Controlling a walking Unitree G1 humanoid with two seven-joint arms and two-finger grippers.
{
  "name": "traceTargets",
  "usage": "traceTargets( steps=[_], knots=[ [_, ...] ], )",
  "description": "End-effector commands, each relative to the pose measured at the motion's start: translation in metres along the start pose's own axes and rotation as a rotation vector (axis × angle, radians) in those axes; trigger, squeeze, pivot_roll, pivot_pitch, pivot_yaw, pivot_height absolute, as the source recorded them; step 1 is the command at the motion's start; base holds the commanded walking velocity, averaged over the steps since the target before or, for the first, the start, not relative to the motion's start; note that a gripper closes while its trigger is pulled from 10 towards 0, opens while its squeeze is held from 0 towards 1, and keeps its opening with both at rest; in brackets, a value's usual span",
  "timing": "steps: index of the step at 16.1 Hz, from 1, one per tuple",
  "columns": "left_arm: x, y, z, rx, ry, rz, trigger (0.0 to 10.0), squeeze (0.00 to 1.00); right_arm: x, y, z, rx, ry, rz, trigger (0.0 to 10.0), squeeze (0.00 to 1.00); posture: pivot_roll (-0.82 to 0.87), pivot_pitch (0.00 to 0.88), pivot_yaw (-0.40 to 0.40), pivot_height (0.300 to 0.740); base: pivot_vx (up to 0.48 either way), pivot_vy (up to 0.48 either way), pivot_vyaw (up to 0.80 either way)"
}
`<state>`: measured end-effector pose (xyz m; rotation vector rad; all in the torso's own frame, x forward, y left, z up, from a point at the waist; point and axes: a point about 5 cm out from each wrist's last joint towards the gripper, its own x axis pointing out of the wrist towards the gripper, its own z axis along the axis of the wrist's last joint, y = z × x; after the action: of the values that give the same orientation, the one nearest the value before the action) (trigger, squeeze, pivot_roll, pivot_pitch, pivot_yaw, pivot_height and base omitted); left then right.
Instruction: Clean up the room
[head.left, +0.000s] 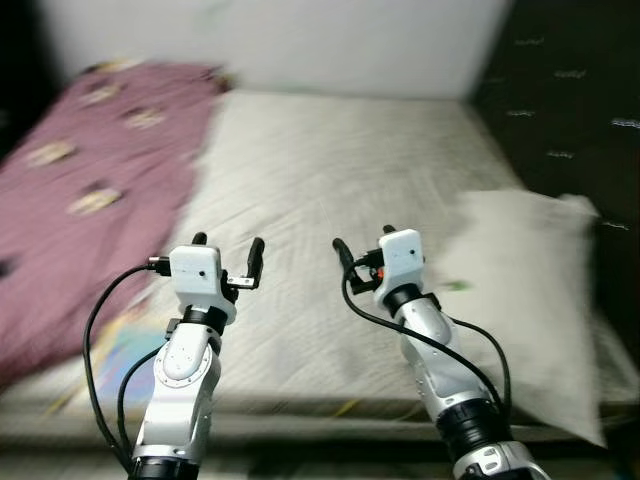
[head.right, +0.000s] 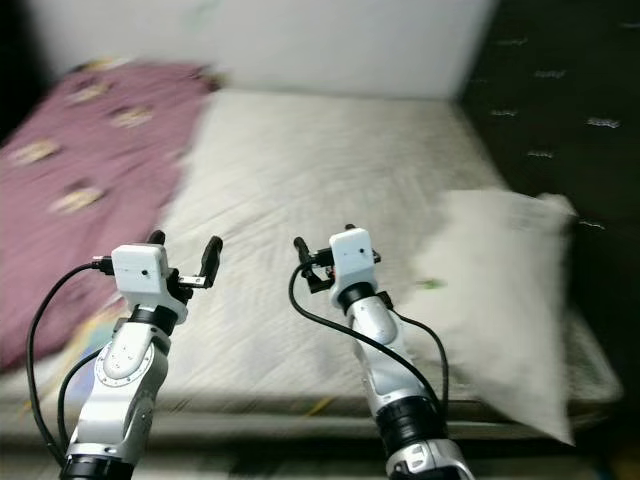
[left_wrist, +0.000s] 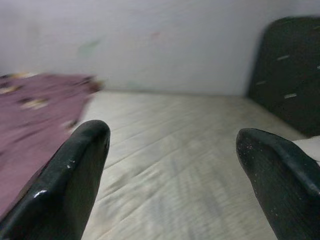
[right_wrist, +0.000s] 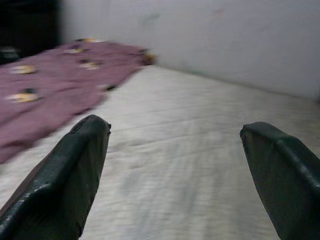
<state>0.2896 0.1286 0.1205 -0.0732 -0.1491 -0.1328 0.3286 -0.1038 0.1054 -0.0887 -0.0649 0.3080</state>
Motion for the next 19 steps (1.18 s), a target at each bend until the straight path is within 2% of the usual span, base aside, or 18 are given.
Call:
traceTargets(
  steps=[1, 8, 19],
  knots=[
    [-0.0005, -0.0080, -0.0004, -0.021, -0.001, -0.027, 10.0, 0.00, -0.0024, -0.0067, -0.0041, 0.006, 0.016, -0.028, 10.0, 0.00, -0.08, 0.003, -0.045, 0.740, 0.386, 0.000, 0.00],
    [0.0008, -0.0062, -0.0020, -0.002, 0.016, 0.015, 10.0, 0.00, -0.0014, -0.0076, -0.0040, 0.001, 0.014, -0.032, 10.0, 0.00, -0.07, 0.009, -0.047, 0.740, 0.000, 0.000, 0.00],
    [0.0016, -0.0061, -0.0022, -0.010, 0.019, 0.027, 10.0, 0.00, -0.0009, -0.0092, -0.0021, 0.000, 0.006, -0.037, 10.0, 0.00, -0.08, 0.009, -0.050, 0.740, 0.000, -0.384, 0.00]
  ],
)
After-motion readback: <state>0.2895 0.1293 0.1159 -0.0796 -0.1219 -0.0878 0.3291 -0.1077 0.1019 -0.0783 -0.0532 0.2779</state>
